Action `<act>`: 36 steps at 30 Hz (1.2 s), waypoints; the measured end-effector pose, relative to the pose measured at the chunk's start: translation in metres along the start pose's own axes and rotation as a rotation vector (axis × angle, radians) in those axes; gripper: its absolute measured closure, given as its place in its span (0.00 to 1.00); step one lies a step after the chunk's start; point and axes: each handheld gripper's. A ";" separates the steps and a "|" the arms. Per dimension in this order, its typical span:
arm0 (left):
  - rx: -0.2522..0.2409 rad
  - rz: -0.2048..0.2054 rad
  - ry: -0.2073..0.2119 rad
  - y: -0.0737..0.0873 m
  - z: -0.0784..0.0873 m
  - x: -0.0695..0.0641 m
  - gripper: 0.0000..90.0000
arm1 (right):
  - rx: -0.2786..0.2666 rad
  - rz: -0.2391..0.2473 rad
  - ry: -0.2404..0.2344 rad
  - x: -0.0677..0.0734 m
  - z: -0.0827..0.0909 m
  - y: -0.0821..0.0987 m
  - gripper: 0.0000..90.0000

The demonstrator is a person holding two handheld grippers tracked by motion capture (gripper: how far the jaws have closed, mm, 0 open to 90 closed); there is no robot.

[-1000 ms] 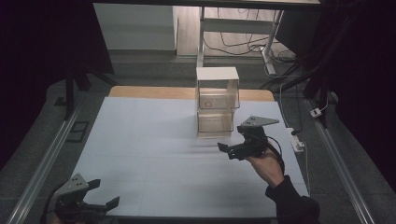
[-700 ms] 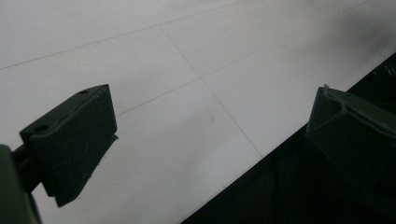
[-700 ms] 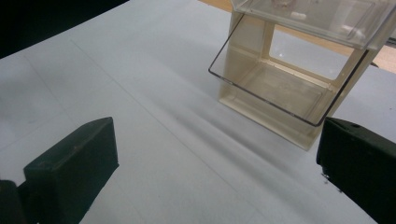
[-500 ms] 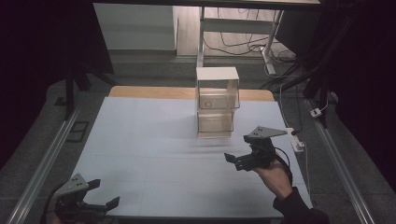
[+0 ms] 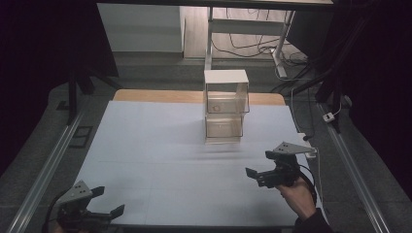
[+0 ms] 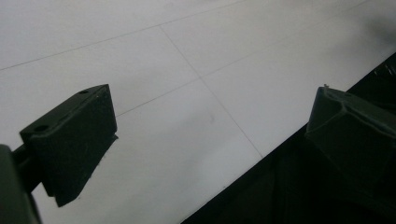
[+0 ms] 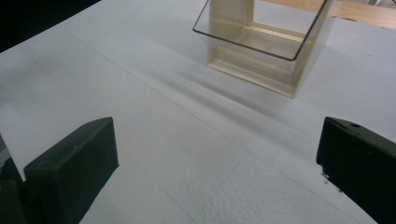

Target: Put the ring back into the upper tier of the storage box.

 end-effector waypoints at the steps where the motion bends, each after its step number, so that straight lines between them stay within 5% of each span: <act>1: 0.000 0.000 0.000 0.000 0.000 0.000 0.02 | 0.001 -0.004 0.003 0.000 0.003 0.002 0.00; 14: 0.000 0.000 -0.001 0.000 0.000 0.000 0.02 | 0.015 -0.002 0.053 -0.002 0.023 0.026 0.00; 36: -0.003 0.002 -0.001 0.000 0.000 0.000 0.02 | -0.004 -0.098 0.145 -0.012 0.063 0.064 0.00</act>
Point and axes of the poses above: each handheld gripper's, and its own axes: z roughly backward along the jaws, y roughly out of its underside, x roughly to its left, and after that the axes turned 1 degree about -z, right-handed
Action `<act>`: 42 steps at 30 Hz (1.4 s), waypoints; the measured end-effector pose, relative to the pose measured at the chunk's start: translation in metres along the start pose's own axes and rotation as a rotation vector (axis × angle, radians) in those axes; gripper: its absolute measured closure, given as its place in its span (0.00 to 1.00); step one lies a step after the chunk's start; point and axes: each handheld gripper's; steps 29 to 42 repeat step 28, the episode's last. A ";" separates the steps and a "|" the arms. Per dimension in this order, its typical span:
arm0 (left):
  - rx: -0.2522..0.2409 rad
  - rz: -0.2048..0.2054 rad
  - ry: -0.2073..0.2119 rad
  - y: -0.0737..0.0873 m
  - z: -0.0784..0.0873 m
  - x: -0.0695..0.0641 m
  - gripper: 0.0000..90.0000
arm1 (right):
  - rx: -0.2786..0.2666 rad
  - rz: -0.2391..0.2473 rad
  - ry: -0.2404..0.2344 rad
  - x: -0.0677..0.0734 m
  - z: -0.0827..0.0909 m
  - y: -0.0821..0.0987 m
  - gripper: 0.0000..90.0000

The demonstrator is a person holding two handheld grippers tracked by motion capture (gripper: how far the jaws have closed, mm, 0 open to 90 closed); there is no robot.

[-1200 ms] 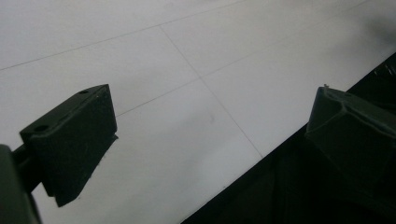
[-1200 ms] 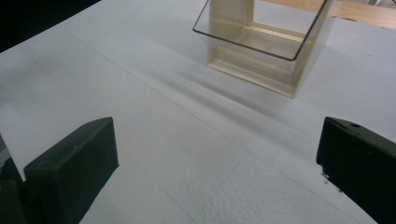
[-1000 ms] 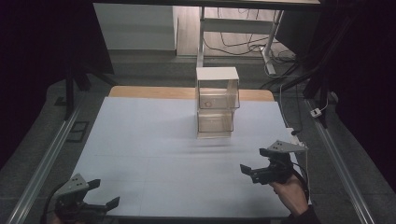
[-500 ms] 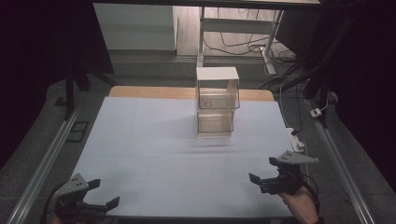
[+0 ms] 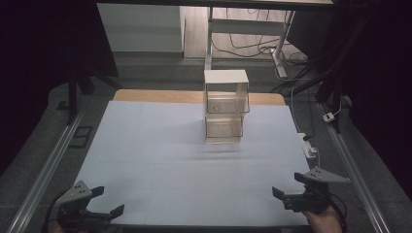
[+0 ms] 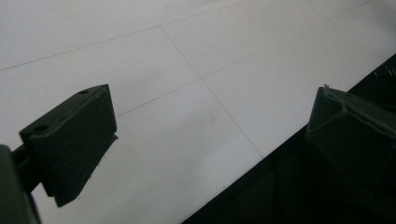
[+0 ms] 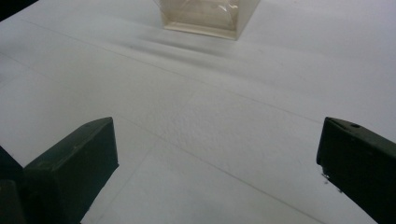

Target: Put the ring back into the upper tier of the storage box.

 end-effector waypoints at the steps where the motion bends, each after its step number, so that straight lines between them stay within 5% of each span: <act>1: 0.000 0.000 0.000 0.000 0.000 0.000 0.02 | 0.003 -0.005 0.003 -0.001 0.001 0.002 0.00; 28: 0.011 0.017 -0.006 -0.001 -0.001 0.001 0.01 | 0.120 -0.022 0.042 0.002 0.022 0.028 0.00; 42: 0.011 0.017 -0.006 -0.001 -0.001 0.001 0.01 | 0.120 -0.022 0.042 0.002 0.022 0.028 0.00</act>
Point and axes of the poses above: each handheld gripper's, and its own axes: z roughly backward along the jaws, y roughly out of its underside, x roughly to its left, and after that the axes turned 1 degree about -z, right-handed
